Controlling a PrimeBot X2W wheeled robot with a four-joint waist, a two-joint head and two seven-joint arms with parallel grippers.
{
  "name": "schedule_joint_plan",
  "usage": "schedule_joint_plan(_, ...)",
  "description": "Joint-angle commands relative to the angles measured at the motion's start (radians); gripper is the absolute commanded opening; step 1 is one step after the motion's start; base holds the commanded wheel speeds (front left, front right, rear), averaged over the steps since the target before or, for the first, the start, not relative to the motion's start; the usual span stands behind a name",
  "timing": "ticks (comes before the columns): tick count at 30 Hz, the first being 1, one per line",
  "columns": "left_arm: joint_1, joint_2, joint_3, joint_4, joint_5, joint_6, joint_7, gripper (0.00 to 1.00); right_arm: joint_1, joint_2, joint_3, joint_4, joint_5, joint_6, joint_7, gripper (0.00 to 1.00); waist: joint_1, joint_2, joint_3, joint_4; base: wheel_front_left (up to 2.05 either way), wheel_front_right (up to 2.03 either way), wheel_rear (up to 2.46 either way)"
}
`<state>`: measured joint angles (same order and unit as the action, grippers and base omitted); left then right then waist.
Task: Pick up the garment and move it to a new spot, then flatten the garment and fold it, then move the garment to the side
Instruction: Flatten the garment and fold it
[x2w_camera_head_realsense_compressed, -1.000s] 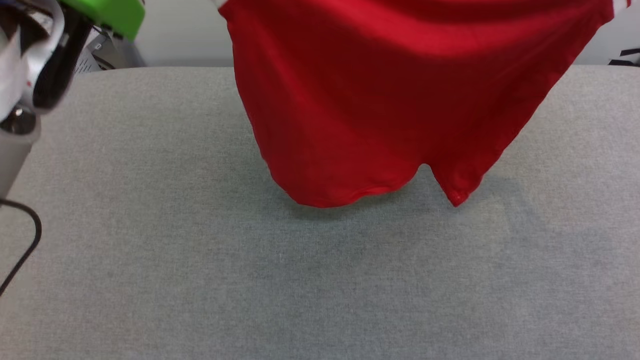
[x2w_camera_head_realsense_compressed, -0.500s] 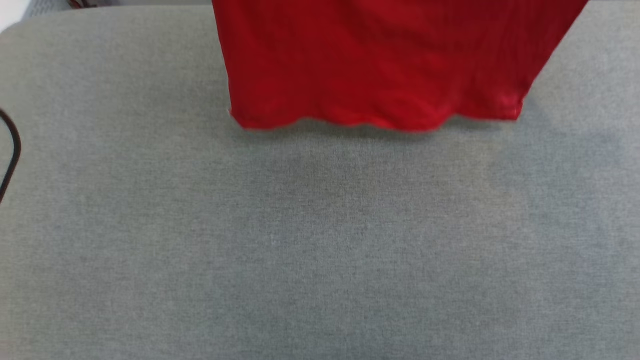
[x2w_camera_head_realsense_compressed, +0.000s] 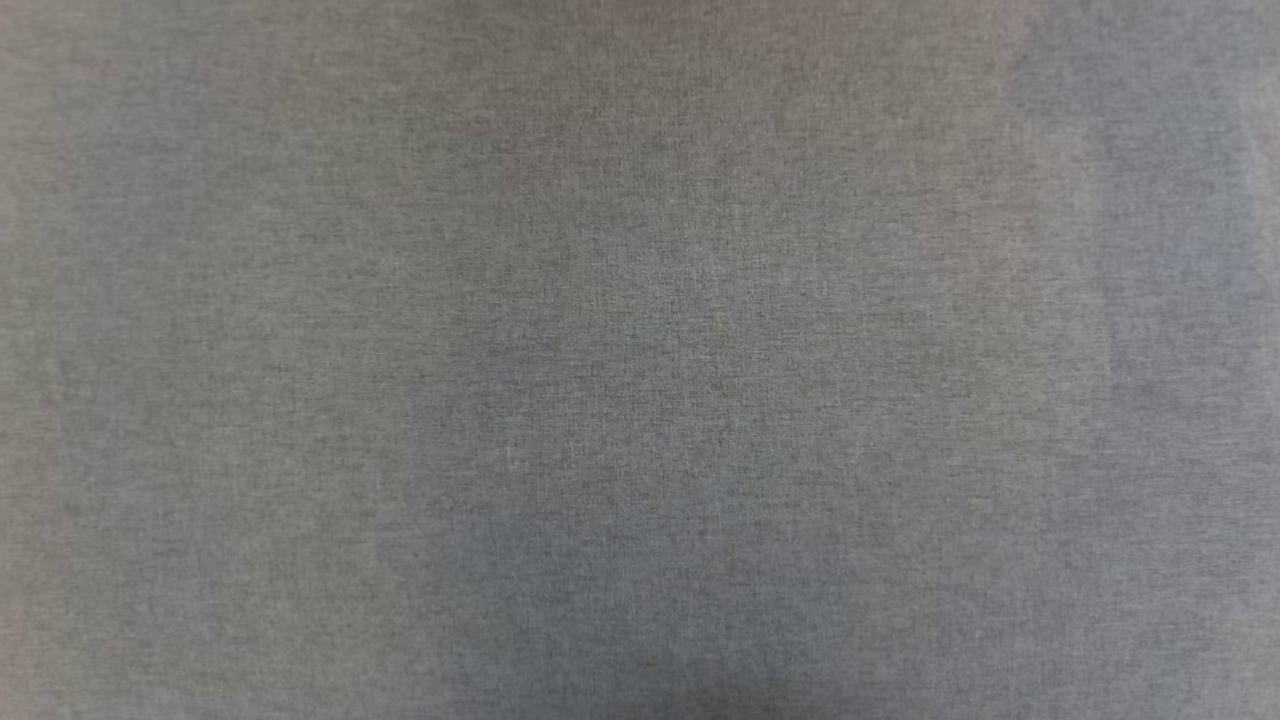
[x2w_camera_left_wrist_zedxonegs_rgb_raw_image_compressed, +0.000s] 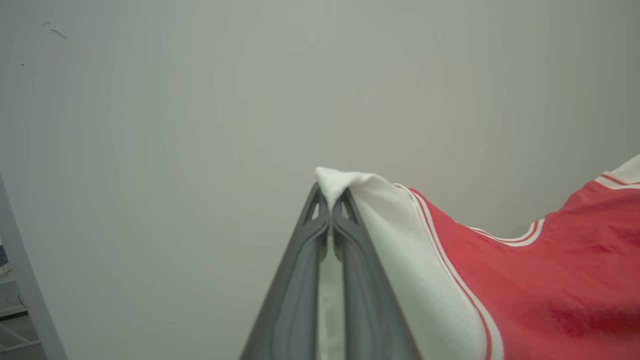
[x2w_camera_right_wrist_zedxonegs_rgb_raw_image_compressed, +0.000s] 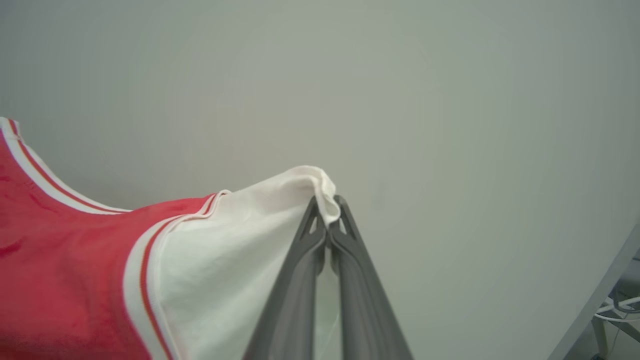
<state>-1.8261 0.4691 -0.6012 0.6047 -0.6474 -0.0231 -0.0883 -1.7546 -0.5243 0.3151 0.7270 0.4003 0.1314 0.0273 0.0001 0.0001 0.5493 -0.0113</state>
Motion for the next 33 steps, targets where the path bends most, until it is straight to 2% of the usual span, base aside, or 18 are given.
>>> schedule_joint_plan(1,-0.018,-0.007,0.002,0.03,0.013,-0.01,-0.018,0.0,-0.019,0.013,0.006,0.029,-0.005,-0.001,-0.021,0.0,-0.0001,-0.0001,0.033,-0.005,0.0,0.0,0.0)
schedule_joint_plan(9,0.028,-0.015,-0.013,0.16,0.004,-0.054,-0.099,0.0,-0.008,0.046,0.085,0.154,0.029,-0.001,-0.115,0.0,-0.0001,-0.0001,0.047,-0.01,0.0,0.0,0.0)
schedule_joint_plan(18,0.299,0.004,-0.02,0.163,-0.03,-0.075,-0.163,0.0,0.195,0.111,0.231,0.193,0.119,-0.001,-0.205,0.0,-0.0001,-0.0001,-0.022,-0.018,0.0,0.0,0.0)
schedule_joint_plan(25,0.546,0.027,-0.003,0.092,-0.039,-0.048,-0.172,0.0,0.401,0.105,0.321,0.149,0.226,-0.001,-0.246,0.0,-0.0001,-0.0001,-0.09,-0.014,0.0,0.0,0.0)
schedule_joint_plan(33,0.953,0.037,0.068,-0.099,-0.063,0.005,-0.173,0.0,0.71,0.06,0.396,0.055,0.325,-0.001,-0.276,0.0,-0.0001,-0.0001,-0.217,0.005,0.0,0.0,0.0)
